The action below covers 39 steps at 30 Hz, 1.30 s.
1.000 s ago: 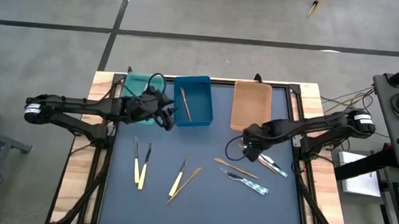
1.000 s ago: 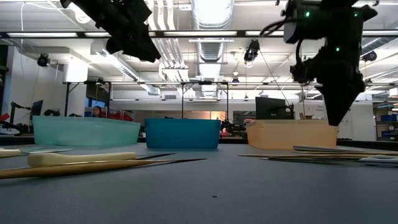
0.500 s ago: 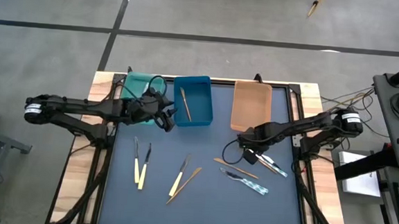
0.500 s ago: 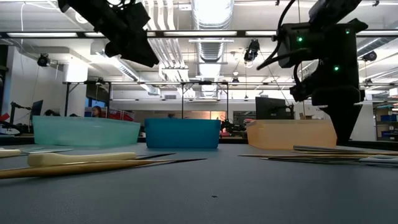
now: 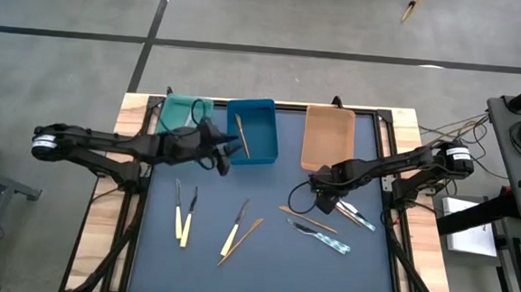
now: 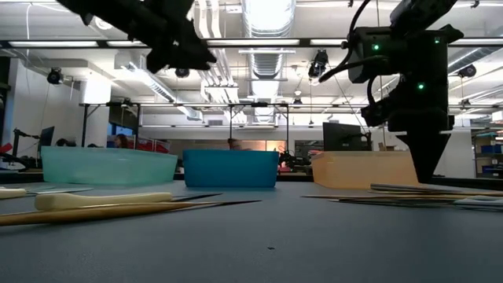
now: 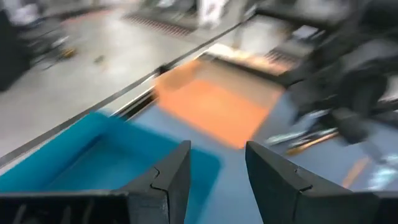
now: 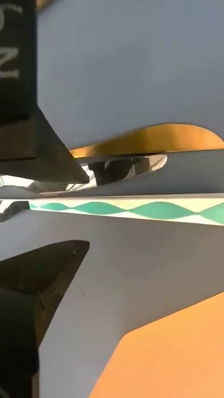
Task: Sort silverware by color (type)
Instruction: Put the white patterned table knife into the orange bin
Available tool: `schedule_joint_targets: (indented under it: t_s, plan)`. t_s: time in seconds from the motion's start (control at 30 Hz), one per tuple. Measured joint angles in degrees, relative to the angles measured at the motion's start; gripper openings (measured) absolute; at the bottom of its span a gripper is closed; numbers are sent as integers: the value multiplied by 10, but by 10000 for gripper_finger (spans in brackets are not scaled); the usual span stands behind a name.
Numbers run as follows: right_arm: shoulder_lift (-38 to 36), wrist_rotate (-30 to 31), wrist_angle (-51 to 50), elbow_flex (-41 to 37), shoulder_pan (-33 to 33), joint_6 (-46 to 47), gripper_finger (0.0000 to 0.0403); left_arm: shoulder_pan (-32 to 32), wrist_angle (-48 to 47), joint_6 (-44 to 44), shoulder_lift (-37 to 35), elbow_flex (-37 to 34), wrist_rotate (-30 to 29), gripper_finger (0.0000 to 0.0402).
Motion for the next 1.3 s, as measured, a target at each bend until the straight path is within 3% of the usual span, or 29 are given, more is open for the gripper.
schedule_joint_targets:
  t_s: [0.2, 0.37, 1.3]
  plan:
    - [1, 10, 26, -4, 0, -6, 151, -7, 186, 15, 0, -84, 17, 135]
    - [11, 25, 42, -9, 0, -7, 148, -7, 244, 9, 0, -118, 17, 135]
    - [59, 39, 64, -9, 0, -4, 120, -7, 255, 0, 0, -123, 18, 135]
